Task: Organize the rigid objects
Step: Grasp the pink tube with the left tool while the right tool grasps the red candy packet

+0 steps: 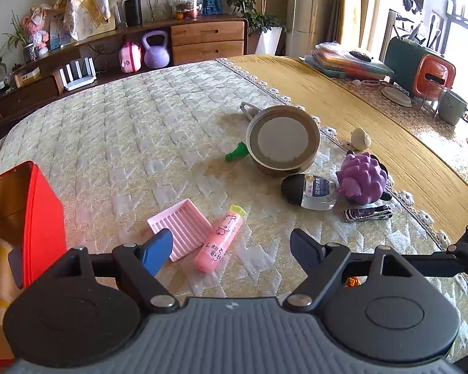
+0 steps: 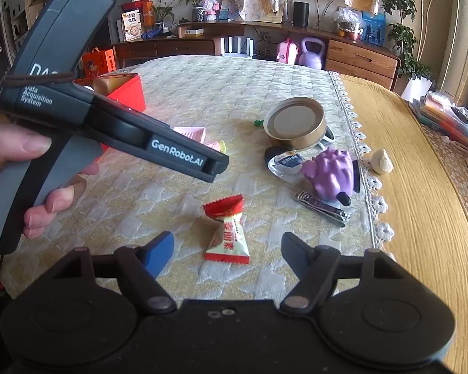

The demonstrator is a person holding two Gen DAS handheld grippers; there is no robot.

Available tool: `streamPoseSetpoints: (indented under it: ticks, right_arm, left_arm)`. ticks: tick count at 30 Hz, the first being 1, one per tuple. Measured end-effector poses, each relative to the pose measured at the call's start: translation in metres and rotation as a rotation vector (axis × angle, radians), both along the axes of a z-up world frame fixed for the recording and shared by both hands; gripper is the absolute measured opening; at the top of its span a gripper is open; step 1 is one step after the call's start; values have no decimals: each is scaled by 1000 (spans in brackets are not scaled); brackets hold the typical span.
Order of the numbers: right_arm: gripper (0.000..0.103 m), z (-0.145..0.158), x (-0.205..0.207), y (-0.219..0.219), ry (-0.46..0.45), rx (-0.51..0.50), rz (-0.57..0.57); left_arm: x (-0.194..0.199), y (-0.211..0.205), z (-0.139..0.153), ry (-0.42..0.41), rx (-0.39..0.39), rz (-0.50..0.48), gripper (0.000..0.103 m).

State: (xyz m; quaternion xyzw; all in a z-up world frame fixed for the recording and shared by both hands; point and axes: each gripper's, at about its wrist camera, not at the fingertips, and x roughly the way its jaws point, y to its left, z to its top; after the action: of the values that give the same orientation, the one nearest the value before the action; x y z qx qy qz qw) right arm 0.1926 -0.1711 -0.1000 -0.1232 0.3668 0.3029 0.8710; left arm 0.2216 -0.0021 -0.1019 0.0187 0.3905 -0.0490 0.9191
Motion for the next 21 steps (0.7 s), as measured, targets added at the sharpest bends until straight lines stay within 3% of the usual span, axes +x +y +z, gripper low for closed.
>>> streamPoseSetpoints:
  ticks: [4,7,10,21]
  right_arm:
    - [66,-3,6,4,9,-5,-1]
    - [58,-6,8,6,12,-8,-1]
    - [52,-8,11,8,20,-12,-3]
    - [28,-10,11,11,4,-27,-12]
  left_arm:
    - [2,-6,-5,3,25,-37,62]
    - [3,-9,-9,-2,47,-56,58]
    - [4,-11,-12,4,58,-72,40]
    - [10,-10,-13,18,24,-69,19]
